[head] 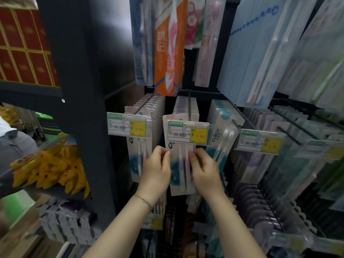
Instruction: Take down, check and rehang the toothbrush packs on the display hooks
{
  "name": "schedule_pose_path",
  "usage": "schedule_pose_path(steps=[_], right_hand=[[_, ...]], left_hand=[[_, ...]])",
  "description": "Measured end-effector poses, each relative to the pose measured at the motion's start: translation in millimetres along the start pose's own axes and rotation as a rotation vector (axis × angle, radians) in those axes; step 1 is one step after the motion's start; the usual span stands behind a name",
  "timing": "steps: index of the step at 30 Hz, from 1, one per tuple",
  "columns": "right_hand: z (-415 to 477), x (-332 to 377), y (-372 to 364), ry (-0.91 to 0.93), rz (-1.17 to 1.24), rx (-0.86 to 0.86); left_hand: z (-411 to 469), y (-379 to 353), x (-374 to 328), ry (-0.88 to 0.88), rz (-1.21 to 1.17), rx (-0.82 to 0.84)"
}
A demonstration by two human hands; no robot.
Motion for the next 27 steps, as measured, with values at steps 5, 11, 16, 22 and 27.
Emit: schedule_pose_path(steps=[5, 11, 16, 22, 27], right_hand=[[-1, 0, -6, 0.03, -0.017, 0.033], [-7, -3, -20, 0.084, -0.023, 0.168], [-5, 11, -33, 0.143, -0.109, 0.299], [5, 38, -42, 0.147, -0.158, 0.271], [8, 53, -37, 0.097, -0.158, 0.195]], left_hand=[[-8, 7, 16, 0.049, 0.024, 0.026], [-28, 23, 30, 0.029, -0.011, 0.064], [-35, 39, 39, 0.103, -0.103, -0.005], [-28, 50, 33, 0.086, -0.199, -0.104], [-17, 51, 20, 0.073, -0.275, -0.086]])
Point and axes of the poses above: each hand's wrist, its own z-axis towards the middle knuckle, its own y-axis out of the back of the hand, x = y × z, the point moved 1 cm from there along z, towards the middle knuckle, and after that the axes turned 6 degrees about -z, right-handed, at the moved point
